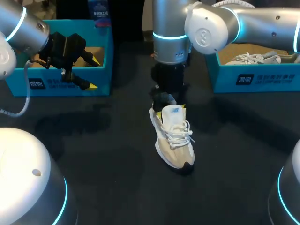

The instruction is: Take the shoe out of the shoebox, open the shoe tongue, remove and reinsert the insole, then place the shoe into the shoebox

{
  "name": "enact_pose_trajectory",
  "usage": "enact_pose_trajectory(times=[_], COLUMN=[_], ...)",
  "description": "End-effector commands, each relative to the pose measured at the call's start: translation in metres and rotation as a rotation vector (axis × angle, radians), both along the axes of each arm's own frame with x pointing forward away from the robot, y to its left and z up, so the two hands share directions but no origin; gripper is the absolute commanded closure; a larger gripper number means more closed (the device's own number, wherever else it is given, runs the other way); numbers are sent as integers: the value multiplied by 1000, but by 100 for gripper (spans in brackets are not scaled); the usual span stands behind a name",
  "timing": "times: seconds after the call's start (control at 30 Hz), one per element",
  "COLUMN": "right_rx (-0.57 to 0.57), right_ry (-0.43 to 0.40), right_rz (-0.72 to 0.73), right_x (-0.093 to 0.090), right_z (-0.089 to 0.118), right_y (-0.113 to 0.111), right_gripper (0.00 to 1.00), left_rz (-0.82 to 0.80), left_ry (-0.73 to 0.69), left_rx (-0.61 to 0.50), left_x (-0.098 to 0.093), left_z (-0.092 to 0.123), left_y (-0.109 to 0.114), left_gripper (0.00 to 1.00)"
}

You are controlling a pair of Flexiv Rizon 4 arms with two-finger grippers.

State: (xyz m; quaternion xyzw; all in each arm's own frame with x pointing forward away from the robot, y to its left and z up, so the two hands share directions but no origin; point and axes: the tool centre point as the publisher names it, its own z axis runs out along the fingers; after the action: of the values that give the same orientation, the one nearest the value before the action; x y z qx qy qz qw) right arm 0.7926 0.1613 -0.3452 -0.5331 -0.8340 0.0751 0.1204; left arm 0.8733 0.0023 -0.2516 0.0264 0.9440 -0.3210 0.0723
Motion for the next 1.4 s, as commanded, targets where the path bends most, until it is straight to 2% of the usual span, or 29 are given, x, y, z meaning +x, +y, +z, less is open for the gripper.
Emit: enact_pose_trajectory(times=[0.03, 0.43, 0.67, 1.07, 1.4], right_rx=[-5, 0, -35, -81, -113], right_ry=[-14, -29, -31, -55, -113], right_rz=[-4, -17, -30, -27, -48], right_x=[-4, -4, -7, 1, 5], right_z=[0, -11, 5, 24, 47], right_y=[0, 4, 1, 1, 2], right_gripper=[0, 0, 0, 0, 0], left_rz=[0, 0, 0, 0, 0], left_ry=[1, 1, 1, 1, 1], left_rx=[2, 2, 2, 2, 2], left_x=[0, 0, 0, 0, 0], left_z=[0, 0, 0, 0, 0], left_y=[0, 0, 0, 0, 0], left_gripper=[0, 0, 0, 0, 0])
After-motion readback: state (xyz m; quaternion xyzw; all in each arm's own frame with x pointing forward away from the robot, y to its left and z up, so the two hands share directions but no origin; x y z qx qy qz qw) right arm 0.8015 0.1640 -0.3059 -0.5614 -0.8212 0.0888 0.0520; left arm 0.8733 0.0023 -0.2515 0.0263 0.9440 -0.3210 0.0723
